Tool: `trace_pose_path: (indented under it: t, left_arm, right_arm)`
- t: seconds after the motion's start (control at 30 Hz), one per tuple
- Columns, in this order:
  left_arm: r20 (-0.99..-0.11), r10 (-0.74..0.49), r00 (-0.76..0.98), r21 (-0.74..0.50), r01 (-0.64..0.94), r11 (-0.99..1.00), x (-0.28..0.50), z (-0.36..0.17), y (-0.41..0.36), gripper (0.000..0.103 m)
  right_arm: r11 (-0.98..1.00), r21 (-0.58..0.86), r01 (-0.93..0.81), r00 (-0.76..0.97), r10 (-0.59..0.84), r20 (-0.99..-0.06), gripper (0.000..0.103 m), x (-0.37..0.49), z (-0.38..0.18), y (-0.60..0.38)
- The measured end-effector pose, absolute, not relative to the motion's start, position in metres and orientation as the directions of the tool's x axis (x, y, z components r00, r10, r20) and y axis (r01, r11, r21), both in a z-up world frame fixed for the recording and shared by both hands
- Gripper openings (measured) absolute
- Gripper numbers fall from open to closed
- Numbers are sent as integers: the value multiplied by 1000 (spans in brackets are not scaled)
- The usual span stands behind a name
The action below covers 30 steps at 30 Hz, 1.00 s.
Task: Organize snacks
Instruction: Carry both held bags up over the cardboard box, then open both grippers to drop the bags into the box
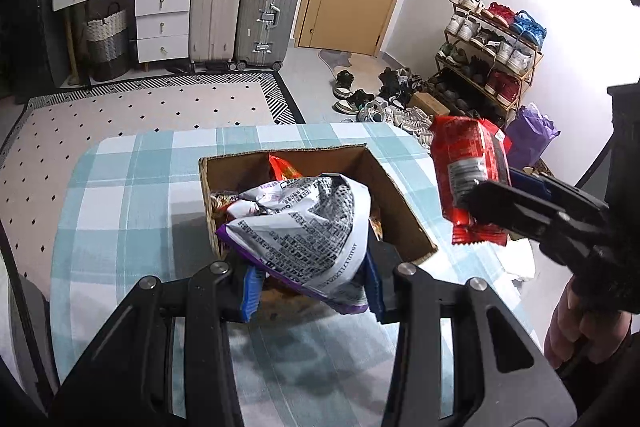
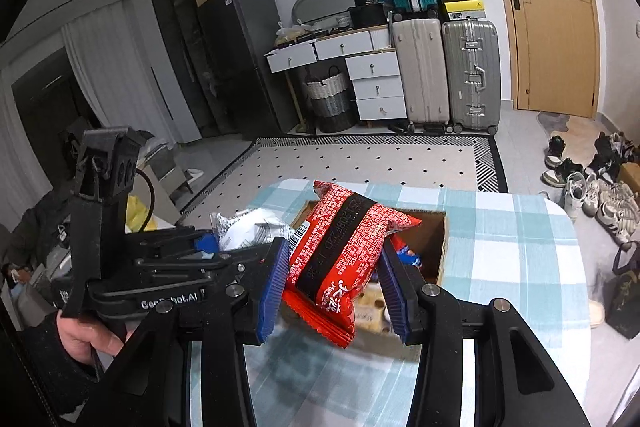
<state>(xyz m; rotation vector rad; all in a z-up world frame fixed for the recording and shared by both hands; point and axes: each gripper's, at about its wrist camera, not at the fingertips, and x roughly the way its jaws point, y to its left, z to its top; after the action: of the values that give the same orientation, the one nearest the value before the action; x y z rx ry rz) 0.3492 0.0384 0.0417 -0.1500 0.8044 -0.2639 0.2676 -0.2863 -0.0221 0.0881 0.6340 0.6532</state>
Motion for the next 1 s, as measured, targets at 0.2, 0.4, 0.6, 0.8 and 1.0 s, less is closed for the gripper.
trace_pose_path:
  t: [0.2, 0.4, 0.6, 0.8, 1.0]
  left_arm:
    - [-708, -289, 644, -223, 184, 957, 378, 24, 34, 38]
    - [-717, -297, 631, -219, 202, 955, 394, 10, 31, 38]
    - [-726, -299, 620, -212, 212, 954, 407, -4, 29, 38]
    - [-717, -258, 648, -183, 183, 966, 414, -4, 29, 65]
    - [-711, -236, 663, -144, 191, 971, 409, 0, 29, 73]
  right_arm:
    - [812, 262, -521, 614, 570, -545, 45, 302, -29, -282]
    - [824, 276, -495, 607, 556, -569, 45, 329, -48, -283]
    - [827, 277, -489, 592, 548, -591, 45, 343, -67, -278]
    - [842, 265, -469, 588, 522, -617, 73, 355, -81, -271]
    - [847, 246, -472, 604, 514, -610, 77, 352, -87, -278]
